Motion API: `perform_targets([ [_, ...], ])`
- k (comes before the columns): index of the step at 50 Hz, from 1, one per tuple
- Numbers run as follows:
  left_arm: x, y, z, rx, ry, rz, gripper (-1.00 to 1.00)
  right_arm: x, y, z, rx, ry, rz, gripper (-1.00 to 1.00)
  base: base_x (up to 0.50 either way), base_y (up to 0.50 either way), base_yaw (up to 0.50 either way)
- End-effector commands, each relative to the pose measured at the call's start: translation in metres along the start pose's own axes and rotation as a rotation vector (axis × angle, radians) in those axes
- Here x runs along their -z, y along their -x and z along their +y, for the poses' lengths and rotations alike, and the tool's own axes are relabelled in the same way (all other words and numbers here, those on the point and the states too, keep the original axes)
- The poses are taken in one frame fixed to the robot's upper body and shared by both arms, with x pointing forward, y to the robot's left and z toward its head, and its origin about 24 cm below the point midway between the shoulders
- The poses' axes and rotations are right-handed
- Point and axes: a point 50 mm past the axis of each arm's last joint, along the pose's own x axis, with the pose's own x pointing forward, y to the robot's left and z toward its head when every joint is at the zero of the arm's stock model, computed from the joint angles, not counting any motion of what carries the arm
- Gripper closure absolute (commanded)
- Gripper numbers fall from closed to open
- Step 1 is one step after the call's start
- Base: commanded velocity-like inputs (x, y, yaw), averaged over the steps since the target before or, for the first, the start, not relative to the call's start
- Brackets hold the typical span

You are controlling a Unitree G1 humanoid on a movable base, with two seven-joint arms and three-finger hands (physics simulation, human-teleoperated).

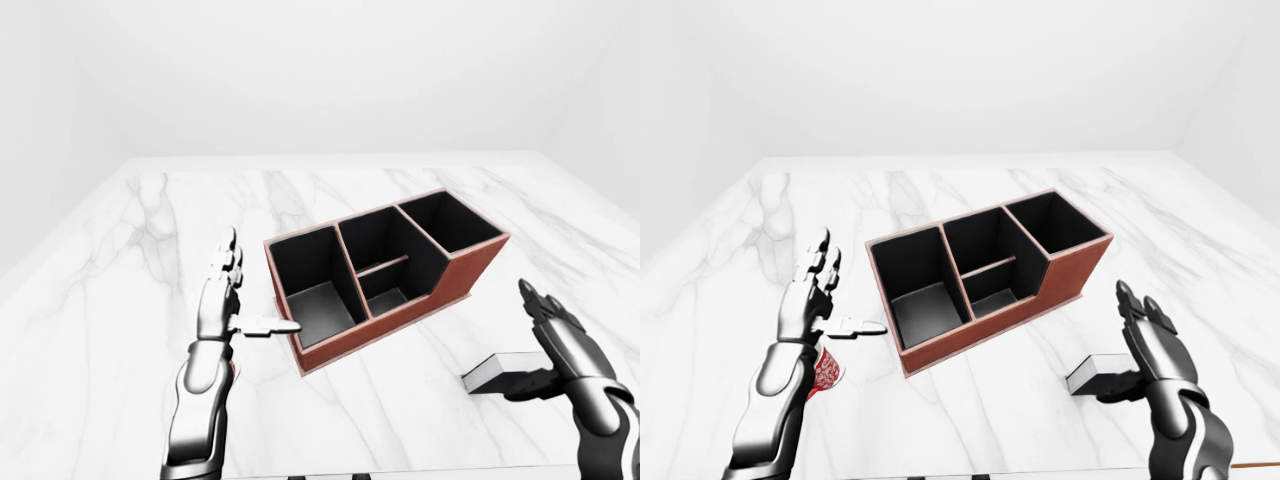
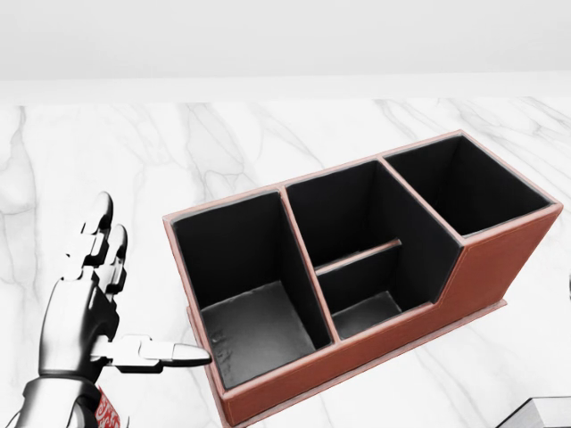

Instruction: Pick up the book and place it in the back compartment of the caddy.

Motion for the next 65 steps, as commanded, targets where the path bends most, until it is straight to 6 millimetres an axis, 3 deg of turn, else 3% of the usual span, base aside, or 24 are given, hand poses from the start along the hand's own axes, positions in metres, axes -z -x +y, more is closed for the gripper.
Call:
perform_targets([
  [1,0.002,0.000,-0.001,0.002,-0.002,0.009,-1.00,0.005,-0.001,0.001,-0.005,-0.002,0.018,-1.00,0.00,0.00,0.00],
  [65,0.008,0.002,-0.005,0.013,-0.009,0.037,-1.00,0.021,-0.016,0.014,-0.041,-0.003,0.062,-1.00,0.00,0.00,0.00],
])
